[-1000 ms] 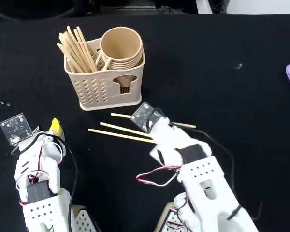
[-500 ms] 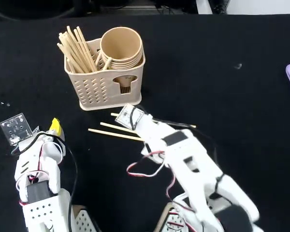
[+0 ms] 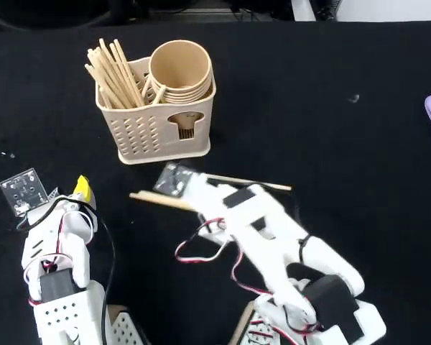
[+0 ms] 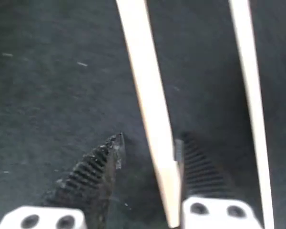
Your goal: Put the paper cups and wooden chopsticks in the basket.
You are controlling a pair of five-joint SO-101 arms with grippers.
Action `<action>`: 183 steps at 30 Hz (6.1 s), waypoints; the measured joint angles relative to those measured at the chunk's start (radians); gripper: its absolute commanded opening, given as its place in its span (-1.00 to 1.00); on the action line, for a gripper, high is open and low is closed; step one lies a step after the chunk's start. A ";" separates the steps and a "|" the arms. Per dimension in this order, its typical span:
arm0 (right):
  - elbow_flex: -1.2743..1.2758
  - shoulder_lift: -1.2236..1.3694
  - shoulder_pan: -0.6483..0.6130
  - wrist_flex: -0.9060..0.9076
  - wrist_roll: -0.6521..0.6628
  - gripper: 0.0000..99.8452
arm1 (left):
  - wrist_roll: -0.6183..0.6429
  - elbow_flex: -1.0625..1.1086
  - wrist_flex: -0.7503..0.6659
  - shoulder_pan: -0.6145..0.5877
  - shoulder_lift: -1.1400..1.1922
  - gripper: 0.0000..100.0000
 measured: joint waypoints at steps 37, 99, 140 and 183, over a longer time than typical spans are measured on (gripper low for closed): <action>-0.161 -0.945 -0.150 -0.173 -0.442 -0.98 | 0.000 0.000 0.000 0.000 0.000 -0.63; -0.164 -0.735 0.275 0.397 -0.279 -0.74 | 0.000 0.000 0.000 0.000 0.000 -0.63; -0.015 -0.279 0.505 0.500 0.505 -0.97 | 0.000 0.000 0.000 0.000 0.000 -0.63; -0.170 -0.051 -0.009 0.348 0.049 -0.98 | -0.038 0.000 0.028 0.000 -0.005 -0.63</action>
